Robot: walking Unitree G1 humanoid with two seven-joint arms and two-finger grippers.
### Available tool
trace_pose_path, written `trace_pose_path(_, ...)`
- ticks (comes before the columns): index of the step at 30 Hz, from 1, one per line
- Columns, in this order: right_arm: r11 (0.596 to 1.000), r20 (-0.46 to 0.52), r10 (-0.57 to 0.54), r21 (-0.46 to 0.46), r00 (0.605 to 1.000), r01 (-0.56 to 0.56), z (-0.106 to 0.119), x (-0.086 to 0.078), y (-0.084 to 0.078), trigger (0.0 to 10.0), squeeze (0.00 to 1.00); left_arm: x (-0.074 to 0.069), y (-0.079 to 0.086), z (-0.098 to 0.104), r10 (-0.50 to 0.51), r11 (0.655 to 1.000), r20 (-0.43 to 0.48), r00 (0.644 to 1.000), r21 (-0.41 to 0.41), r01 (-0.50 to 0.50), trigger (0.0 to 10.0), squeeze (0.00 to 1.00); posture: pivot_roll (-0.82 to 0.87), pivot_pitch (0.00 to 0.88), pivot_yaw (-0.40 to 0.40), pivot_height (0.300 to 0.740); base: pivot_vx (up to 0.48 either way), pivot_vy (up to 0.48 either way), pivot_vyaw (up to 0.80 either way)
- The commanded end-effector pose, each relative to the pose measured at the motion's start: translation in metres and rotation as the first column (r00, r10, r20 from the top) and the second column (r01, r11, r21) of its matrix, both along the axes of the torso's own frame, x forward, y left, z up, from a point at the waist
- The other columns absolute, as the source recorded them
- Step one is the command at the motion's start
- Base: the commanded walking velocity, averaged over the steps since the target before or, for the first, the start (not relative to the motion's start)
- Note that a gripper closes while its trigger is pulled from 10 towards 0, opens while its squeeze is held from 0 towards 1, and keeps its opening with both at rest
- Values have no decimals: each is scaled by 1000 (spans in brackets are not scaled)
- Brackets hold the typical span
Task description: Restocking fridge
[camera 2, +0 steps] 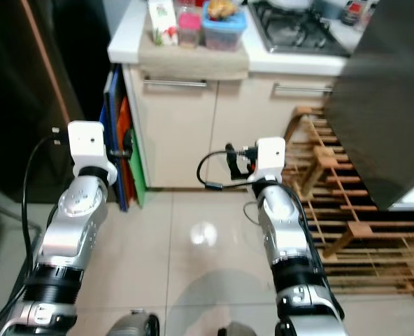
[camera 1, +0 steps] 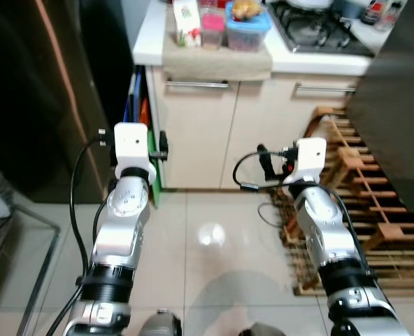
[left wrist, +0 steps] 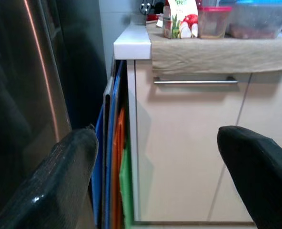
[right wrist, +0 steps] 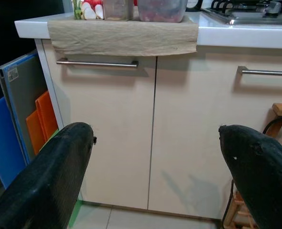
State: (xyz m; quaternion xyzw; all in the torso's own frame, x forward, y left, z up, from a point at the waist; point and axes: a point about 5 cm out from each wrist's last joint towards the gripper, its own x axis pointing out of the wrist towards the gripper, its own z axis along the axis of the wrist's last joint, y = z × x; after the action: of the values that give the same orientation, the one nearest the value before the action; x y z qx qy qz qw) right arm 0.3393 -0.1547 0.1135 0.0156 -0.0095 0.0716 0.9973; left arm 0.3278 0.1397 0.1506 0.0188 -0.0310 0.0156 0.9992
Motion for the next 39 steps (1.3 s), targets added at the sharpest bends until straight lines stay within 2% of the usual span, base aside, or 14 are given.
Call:
trace_pose_path(1,999,15,-40,7,999,40,2,-1,-9,10000,0,2,-5,3,-30,1000,14,999,4,30,10000,0,-73,73,-27,740,480,0,0)
trace_pose_path(3,999,23,-46,24,999,45,3,-2,-10,10000,0,3,-4,5,-19,1000,25,1000,19,19,10000,0,-74,71,-23,740,480,0,0)
trace_pose_path(4,995,17,-58,81,998,56,5,-2,-9,10000,0,4,-5,6,-19,1000,31,999,18,19,10000,0,-75,71,-22,740,480,0,0)
trace_pose_path(5,982,1,-72,175,997,71,6,-1,-9,10000,0,5,-5,7,-21,1000,36,999,18,21,10000,0,-74,72,-22,740,480,0,0)
trace_pose_path(6,976,-4,-84,200,996,83,7,0,-10,10000,0,5,-5,9,-26,1000,42,999,20,25,10000,0,-74,73,-21,740,480,0,0)
trace_pose_path(7,976,-4,-84,200,996,83,7,0,-10,10000,0,5,-5,9,-26,1000,42,999,20,25,10000,0,-74,73,-21,740,480,0,0)
trace_pose_path(10,992,37,-60,109,998,56,12,0,-7,10000,0,6,-6,13,-40,999,70,997,32,37,10000,0,-74,71,-16,740,480,0,0)
trace_pose_path(13,995,54,-49,84,997,45,13,0,-5,10000,0,6,-9,19,-63,997,103,993,56,57,10000,0,-71,65,-16,740,480,0,0)
trace_pose_path(21,995,47,-42,92,998,38,13,1,-3,10000,0,8,-7,23,-61,997,123,991,53,55,10000,0,-62,55,-17,740,480,0,0)
trace_pose_path(24,997,52,-25,70,998,21,13,2,1,10000,0,9,-7,23,-60,997,126,990,55,54,10000,0,-58,53,-20,740,480,0,0)
trace_pose_path(28,998,62,-12,55,998,9,14,2,3,10000,0,9,-6,24,-60,997,133,989,59,52,10000,0,-56,51,-21,740,480,0,770)
trace_pose_path(31,997,73,-37,64,997,32,16,2,0,10000,0,9,-6,25,-62,997,140,988,60,54,10000,0,-54,49,-20,740,480,0,0)
trace_pose_path(39,998,77,-31,54,997,27,15,1,1,10000,0,9,-12,28,-105,993,154,982,64,96,10000,0,-58,42,-14,740,480,0,0)
